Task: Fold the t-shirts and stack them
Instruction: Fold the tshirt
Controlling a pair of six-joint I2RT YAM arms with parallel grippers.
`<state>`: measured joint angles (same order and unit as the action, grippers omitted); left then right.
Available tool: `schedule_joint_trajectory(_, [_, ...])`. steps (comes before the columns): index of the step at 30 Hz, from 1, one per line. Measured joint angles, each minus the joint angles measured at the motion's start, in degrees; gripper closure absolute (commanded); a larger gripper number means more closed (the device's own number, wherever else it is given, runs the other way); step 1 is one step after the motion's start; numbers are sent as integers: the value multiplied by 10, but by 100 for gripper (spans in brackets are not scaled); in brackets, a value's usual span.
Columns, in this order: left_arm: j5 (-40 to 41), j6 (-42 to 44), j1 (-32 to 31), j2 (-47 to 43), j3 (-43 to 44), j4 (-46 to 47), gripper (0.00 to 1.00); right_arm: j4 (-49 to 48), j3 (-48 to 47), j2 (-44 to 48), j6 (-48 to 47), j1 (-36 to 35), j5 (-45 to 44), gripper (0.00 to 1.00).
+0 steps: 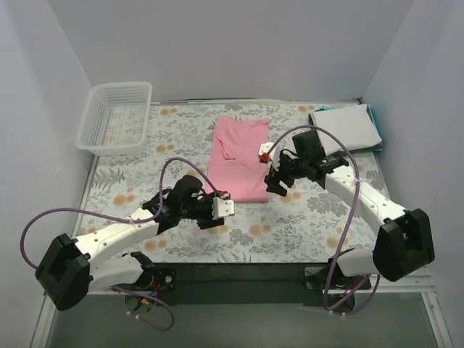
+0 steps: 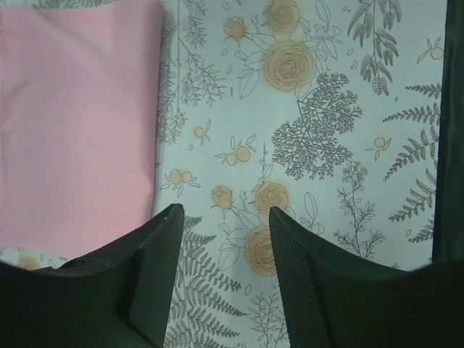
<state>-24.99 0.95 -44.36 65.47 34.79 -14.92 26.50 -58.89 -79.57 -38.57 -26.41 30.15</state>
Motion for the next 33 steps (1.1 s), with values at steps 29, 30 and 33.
schedule_joint_trajectory(29, [-1,149,134,245,7,220,96,-285,186,-95,-158,-122,-238,99])
schedule_joint_trajectory(30, [-3,153,134,245,8,216,99,-286,186,-94,-158,-122,-240,99])
schedule_joint_trajectory(33, [-17,161,135,231,8,187,100,-276,186,-88,-158,-122,-237,99])
